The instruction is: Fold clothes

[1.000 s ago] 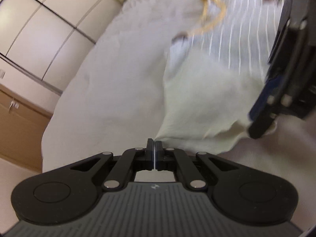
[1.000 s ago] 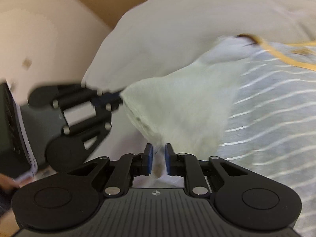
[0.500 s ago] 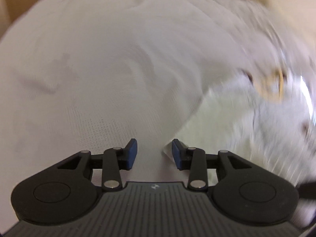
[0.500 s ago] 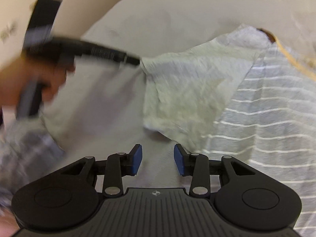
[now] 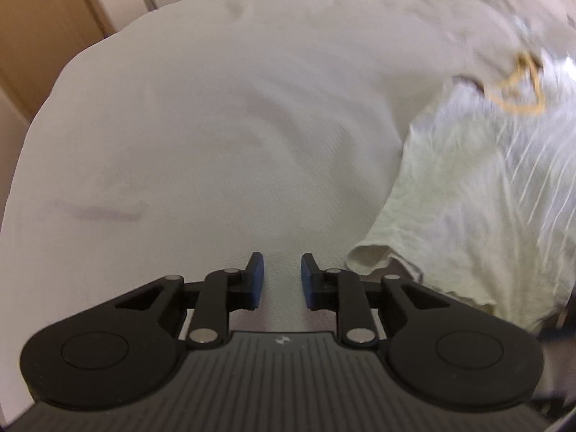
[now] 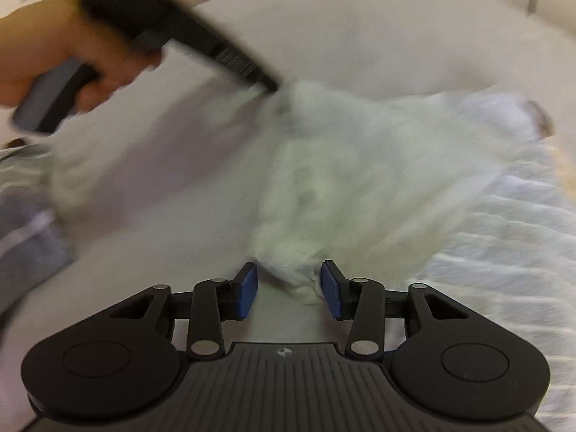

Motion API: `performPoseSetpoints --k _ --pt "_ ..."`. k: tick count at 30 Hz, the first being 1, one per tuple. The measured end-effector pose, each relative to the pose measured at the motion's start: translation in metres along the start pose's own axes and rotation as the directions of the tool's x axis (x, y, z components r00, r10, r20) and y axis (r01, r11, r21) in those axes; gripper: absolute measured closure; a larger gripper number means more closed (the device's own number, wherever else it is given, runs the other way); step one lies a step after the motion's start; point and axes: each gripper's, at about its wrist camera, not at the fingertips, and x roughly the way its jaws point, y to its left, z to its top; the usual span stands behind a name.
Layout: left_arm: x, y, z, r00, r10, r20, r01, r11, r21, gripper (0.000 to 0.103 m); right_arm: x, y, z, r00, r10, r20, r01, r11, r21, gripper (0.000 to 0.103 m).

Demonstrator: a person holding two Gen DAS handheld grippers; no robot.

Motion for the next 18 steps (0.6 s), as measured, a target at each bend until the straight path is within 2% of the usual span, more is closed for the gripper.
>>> performPoseSetpoints --k 3,5,7,10,13,16,18 --pt "-0.005 0.006 -0.003 0.995 -0.100 0.022 0.101 0.990 -0.100 0.084 -0.009 0.013 -0.007 0.997 0.073 -0.013 -0.073 0.997 -0.034 0.061" --pt "-0.008 0.010 -0.005 0.986 -0.164 0.042 0.169 0.972 -0.165 0.083 -0.018 0.016 -0.013 0.998 0.063 0.000 -0.063 0.998 -0.025 0.061" --pt "-0.012 0.014 -0.008 0.972 -0.226 0.066 0.236 0.945 -0.227 0.083 -0.024 0.014 -0.016 0.998 0.057 0.011 -0.057 0.998 0.008 0.061" --pt "-0.017 0.020 -0.011 0.943 -0.314 0.109 0.333 0.889 -0.315 0.083 -0.025 0.014 -0.014 0.999 0.043 0.028 -0.044 0.999 0.031 0.061" --pt "0.005 0.035 -0.016 0.917 -0.389 0.094 0.387 0.805 -0.450 0.072 -0.027 0.018 -0.014 0.999 0.005 0.048 -0.005 1.000 0.002 0.059" --pt "0.025 0.051 -0.021 0.886 -0.454 0.097 0.423 0.704 -0.570 0.072 -0.022 0.025 -0.007 0.997 -0.050 0.063 0.053 0.997 -0.049 0.052" --pt "0.034 0.059 -0.024 0.866 -0.483 0.134 0.446 0.622 -0.643 0.072 -0.022 0.020 -0.007 0.997 -0.055 0.062 0.058 0.997 -0.048 0.052"
